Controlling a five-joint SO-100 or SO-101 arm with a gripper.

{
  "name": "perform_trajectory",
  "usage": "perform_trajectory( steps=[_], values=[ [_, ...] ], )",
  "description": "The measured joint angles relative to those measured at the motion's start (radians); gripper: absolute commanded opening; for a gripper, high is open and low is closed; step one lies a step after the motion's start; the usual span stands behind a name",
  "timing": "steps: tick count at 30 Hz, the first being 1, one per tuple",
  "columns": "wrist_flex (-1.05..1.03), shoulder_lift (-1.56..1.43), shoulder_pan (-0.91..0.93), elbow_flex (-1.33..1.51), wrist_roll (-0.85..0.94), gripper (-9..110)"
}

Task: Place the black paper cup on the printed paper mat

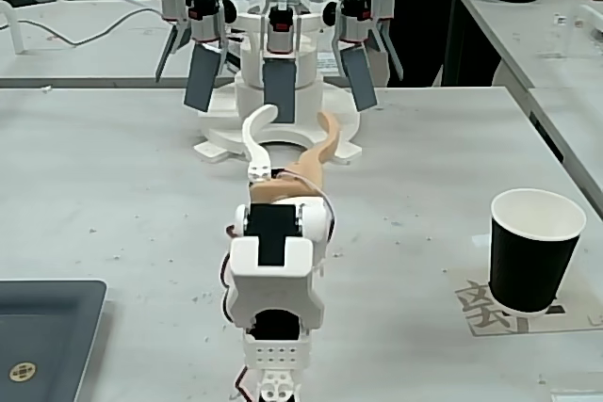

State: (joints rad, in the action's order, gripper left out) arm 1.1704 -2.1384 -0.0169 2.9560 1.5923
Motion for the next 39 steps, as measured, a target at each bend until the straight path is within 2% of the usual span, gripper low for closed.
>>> perform_trajectory(
  steps=[19,39],
  values=[
    [-0.006,0.486,-0.044,-0.463,0.038,12],
    [-0.143,0.819,-0.043,-0.894,0.038,13]
  ],
)
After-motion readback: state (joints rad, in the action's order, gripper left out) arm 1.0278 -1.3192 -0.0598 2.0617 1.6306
